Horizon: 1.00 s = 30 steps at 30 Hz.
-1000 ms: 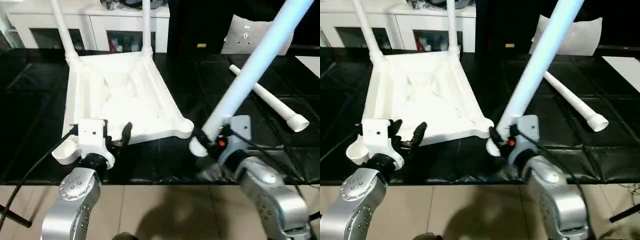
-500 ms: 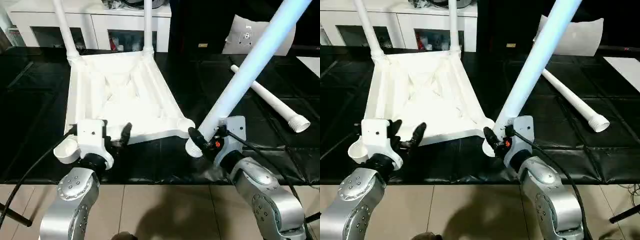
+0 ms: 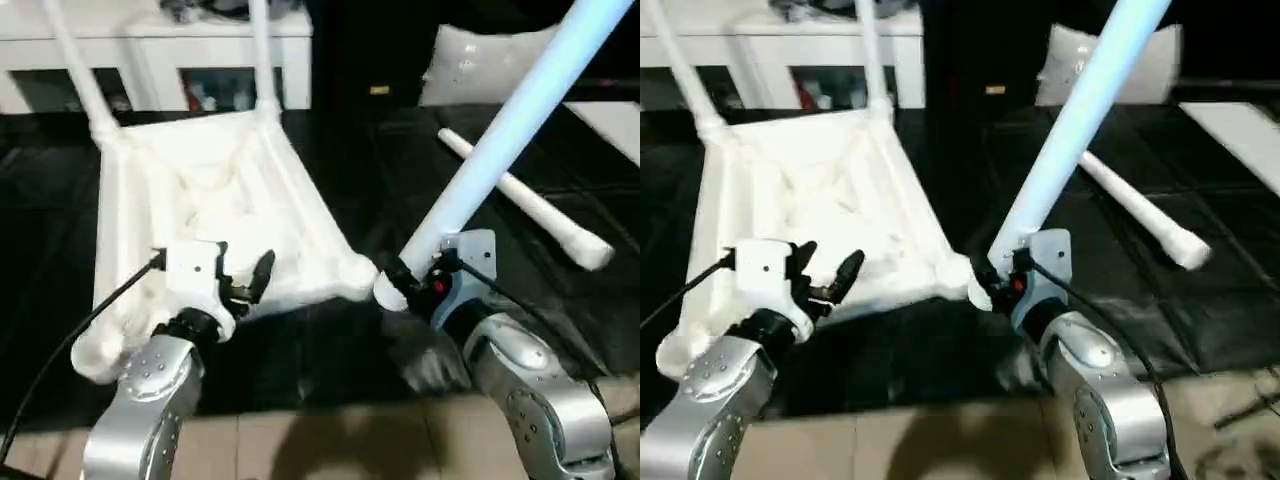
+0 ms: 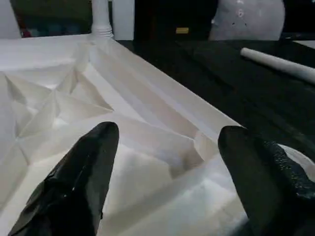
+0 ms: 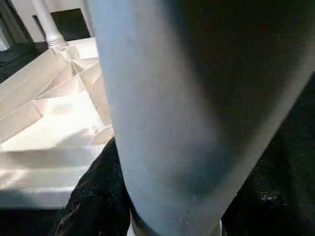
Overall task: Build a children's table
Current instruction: Move to table
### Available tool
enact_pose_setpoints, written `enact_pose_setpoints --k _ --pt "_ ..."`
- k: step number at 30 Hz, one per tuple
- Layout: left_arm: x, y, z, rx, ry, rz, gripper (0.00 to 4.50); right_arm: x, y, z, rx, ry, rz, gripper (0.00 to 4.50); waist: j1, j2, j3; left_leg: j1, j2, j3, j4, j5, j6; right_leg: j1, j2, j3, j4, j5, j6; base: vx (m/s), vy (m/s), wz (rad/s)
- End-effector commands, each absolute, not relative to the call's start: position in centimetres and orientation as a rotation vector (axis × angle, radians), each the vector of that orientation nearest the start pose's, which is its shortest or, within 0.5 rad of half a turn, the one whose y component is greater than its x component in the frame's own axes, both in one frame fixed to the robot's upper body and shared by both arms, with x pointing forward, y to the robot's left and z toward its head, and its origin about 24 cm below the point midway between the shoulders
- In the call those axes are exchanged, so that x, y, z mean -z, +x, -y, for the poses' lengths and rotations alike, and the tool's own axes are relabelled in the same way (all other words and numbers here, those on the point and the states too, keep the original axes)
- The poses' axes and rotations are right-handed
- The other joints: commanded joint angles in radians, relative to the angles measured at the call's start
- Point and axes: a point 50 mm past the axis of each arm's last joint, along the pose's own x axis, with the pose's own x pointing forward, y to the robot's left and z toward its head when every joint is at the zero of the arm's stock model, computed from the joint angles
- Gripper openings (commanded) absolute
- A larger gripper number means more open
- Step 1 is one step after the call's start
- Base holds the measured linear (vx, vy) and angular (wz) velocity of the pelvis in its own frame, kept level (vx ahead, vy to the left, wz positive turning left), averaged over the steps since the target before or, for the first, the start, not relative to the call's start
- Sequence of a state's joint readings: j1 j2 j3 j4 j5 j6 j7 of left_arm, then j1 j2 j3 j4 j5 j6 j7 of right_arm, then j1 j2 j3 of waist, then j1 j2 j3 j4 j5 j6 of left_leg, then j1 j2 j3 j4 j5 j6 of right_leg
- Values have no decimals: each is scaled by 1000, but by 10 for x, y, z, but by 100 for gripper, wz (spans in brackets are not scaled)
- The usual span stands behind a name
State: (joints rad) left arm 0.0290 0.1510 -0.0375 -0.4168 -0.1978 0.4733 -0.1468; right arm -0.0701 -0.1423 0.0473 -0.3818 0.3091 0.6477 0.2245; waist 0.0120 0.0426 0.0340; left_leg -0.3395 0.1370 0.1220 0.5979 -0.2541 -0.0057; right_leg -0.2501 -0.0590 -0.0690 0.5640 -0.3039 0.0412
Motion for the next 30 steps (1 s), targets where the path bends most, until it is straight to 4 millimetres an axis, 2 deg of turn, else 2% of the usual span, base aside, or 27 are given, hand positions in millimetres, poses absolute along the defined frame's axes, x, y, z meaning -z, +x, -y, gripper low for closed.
enact_pose_setpoints --k 1,2,3,4,5,6,7,8,9,10,11,12,13,14,15,16,17,18,19,20,21,22,23,24,25,28,30 --pt "-87 240 -146 264 -11 -95 366 -94 249 131 -413 127 -171 189 -45 16 -73 202 162 -159 -53 298 493 -159 -20 7 96 -45 -6 210 -31 9" --pt "-86 240 -145 268 -10 -95 366 -94 249 131 -410 124 -169 189 -52 12 -76 212 199 -187 -56 350 550 -184 -42 19 127 -114 22 133 -76 5" --pt "-86 241 -144 271 -11 -94 366 -94 249 132 -408 123 -168 189 -40 5 -62 181 209 -168 -55 363 555 -207 -68 45 154 -95 34 133 -76 5" --pt "-86 242 -144 266 -8 -93 366 -95 249 133 -402 113 -166 189 -19 -32 -42 45 70 -130 -71 176 491 -112 -54 59 71 46 -5 66 -91 2" --pt "-86 243 -144 265 -10 -93 366 -96 249 133 -399 92 -159 189 -14 -34 -45 24 -11 -82 -41 96 433 -66 -50 69 8 93 -48 38 -92 47" --pt "-86 244 -143 266 -11 -93 366 -97 249 133 -399 86 -158 189 5 -63 -28 -58 -86 -16 73 -65 374 20 -149 110 -81 -25 -154 38 -92 47" --pt "-86 244 -143 266 -7 -92 366 -97 250 134 -400 83 -157 189 14 -56 -32 -116 -37 -10 177 -39 245 70 -207 66 -103 -258 -230 80 -112 63" --pt "-85 245 -144 258 -15 -95 366 -97 250 133 -406 88 -156 189 21 -40 -35 -107 -15 -10 173 -25 184 55 -209 38 -115 -300 -262 109 -115 51" --pt "-85 245 -144 251 -21 -98 366 -98 249 133 -410 91 -155 189 10 -34 -30 -117 14 -1 144 22 156 62 -188 -23 -117 -317 -282 109 -115 51" --pt "-85 245 -144 251 -21 -98 366 -98 249 133 -410 91 -155 189 8 -2 -24 -64 42 -7 69 10 151 54 -140 -97 -131 -337 -239 98 -108 79" --pt "-85 246 -145 239 -23 -99 366 -98 249 133 -413 99 -153 189 -15 40 -29 42 93 -32 9 -75 68 2 -67 -83 -112 -297 -173 74 -70 55" --pt "-84 247 -146 232 -30 -102 366 -98 250 133 -415 109 -154 189 -47 52 -22 53 234 -158 -90 -184 79 -51 -26 -60 99 -91 -63 74 -70 55" --pt "-85 248 -146 230 -29 -102 366 -98 250 133 -419 108 -155 189 -34 43 -56 105 270 -181 -71 -4 184 -138 -44 1 169 -97 -40 92 -74 9" --pt "-85 248 -146 229 -28 -102 366 -98 250 133 -422 106 -155 189 -34 35 -61 106 256 -171 -37 192 258 -167 -59 27 171 -46 -28 118 -119 5" --pt "-85 249 -146 226 -37 -103 366 -98 250 133 -424 106 -156 189 -13 31 -65 67 190 -120 14 647 343 -178 -72 64 140 159 17 118 -119 5" --pt "-85 250 -147 225 -36 -103 366 -97 250 133 -425 105 -157 189 13 -4 -64 -20 74 -24 46 686 271 -133 -88 91 32 416 22 69 -99 7" --pt "-86 250 -148 231 -27 -103 366 -96 250 132 -430 97 -158 189 25 -20 -70 -31 11 9 50 545 193 -124 -76 97 3 469 64 43 -118 7" --pt "-86 250 -148 235 -25 -105 366 -96 250 131 -432 95 -158 189 24 -35 -69 -55 10 -4 37 297 109 -107 -106 107 21 481 5 43 -118 7" --pt "-86 252 -148 261 -16 -112 366 -96 250 129 -437 93 -157 189 37 -38 -77 -48 17 -2 12 149 43 -90 -93 94 22 471 -8 23 -148 3" --pt "-86 252 -146 301 -19 -111 366 -97 250 129 -435 93 -155 189 37 -44 -78 -44 17 1 4 108 31 -88 -84 93 20 460 -16 -18 -131 -1" --pt "-86 252 -146 301 -19 -111 366 -97 250 129 -435 93 -155 189 37 -33 -66 -46 19 1 -20 31 7 -88 -77 84 7 332 -31 -18 -131 -1" --pt "-88 253 -143 356 -25 -107 366 -97 250 129 -435 90 -151 189 37 -16 -56 -38 33 1 -36 -58 -22 -96 -76 81 -10 118 -68 -41 -110 0" --pt "-89 253 -143 375 -44 -105 366 -97 250 128 -439 87 -147 189 34 -19 -53 -41 34 5 -40 -85 -35 -95 -70 82 -15 34 -75 -53 -83 -1" --pt "-90 254 -142 405 -49 -99 383 -96 249 128 -442 86 -148 189 35 -8 -48 -38 44 4 -51 -131 -66 -101 -64 82 -19 -102 -94 -53 -83 -1" --pt "-90 254 -140 449 -54 -112 400 -96 249 129 -445 92 -150 189 29 -13 -43 -41 48 3 -59 -176 -91 -102 -57 80 -22 -190 -98 -61 -48 -4" --pt "-89 254 -135 607 -12 -161 414 -97 248 128 -459 124 -143 189 27 -8 -39 -32 47 0 -65 -261 -113 -117 -51 83 -30 -305 -81 -41 -16 -3" --pt "-87 254 -134 697 28 -194 441 -98 248 128 -482 117 -131 189 24 -4 -37 -32 48 -2 -70 -277 -118 -119 -49 83 -30 -305 -80 0 0 0"
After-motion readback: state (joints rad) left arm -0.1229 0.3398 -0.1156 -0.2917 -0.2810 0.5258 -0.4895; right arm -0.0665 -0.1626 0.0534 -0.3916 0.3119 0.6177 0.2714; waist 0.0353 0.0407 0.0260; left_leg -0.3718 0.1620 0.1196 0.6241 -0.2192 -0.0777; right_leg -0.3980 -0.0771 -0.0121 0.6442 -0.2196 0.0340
